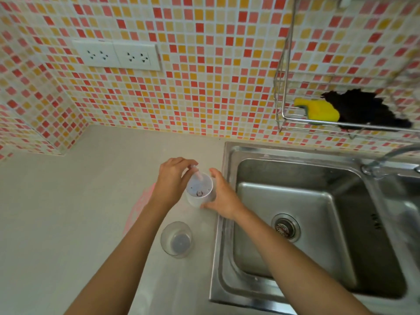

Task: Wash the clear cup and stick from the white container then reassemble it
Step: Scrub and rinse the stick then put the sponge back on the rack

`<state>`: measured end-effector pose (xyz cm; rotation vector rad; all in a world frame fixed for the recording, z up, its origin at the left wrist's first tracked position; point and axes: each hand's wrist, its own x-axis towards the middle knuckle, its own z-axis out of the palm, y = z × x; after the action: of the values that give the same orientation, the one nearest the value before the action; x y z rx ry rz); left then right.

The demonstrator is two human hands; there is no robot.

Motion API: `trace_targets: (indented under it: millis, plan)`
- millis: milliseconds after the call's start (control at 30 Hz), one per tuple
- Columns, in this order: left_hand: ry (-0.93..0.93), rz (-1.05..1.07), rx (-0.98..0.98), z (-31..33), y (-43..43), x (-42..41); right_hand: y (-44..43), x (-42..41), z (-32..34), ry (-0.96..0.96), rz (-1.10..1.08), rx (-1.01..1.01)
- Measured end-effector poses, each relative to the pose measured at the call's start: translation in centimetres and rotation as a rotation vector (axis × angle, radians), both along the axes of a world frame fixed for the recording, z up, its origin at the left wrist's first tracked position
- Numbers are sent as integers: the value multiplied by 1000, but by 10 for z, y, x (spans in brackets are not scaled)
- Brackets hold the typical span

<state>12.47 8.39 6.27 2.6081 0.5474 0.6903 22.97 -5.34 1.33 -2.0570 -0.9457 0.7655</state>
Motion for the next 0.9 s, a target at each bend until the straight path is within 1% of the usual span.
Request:
trace_targets:
  millis: [67,100,133,233,333,433,500,533,633,667,700,733,833,900]
  plan:
    - [-42,14,-40,12,-2,1,-11,6,18,-10,-8,-13]
    - [-61,21,-58,16,-5,2,-18,12,32,-54,-41,5]
    - [-75,26,-84,21,-9,3,-27,19,50,-140,-91,41]
    - [-88,19,-191,31,-24,14,-54,46,115,-412,-292,254]
    - [-92,-11,-316,41,-43,35,-75,76,168,-543,-461,430]
    - [-87,-29,-416,47,-64,54,-86,96,200,-659,-548,474]
    - [-102,-38,-458,48,-75,64,-84,117,213,-663,-570,394]
    - [-113,-46,-478,48,-80,67,-82,131,217,-660,-561,299]
    - [-125,-61,-513,50,-91,71,-78,174,211,-624,-455,-141]
    - [-125,-63,-523,51,-94,71,-77,183,205,-586,-422,-260]
    - [-125,-66,-530,52,-96,71,-76,190,200,-553,-406,-320]
    - [-123,-70,-535,53,-98,70,-74,195,197,-532,-410,-336]
    - [-118,-69,-544,57,-102,65,-68,203,190,-507,-443,-295]
    - [-108,-53,-536,60,-106,63,-68,203,189,-512,-446,-224]
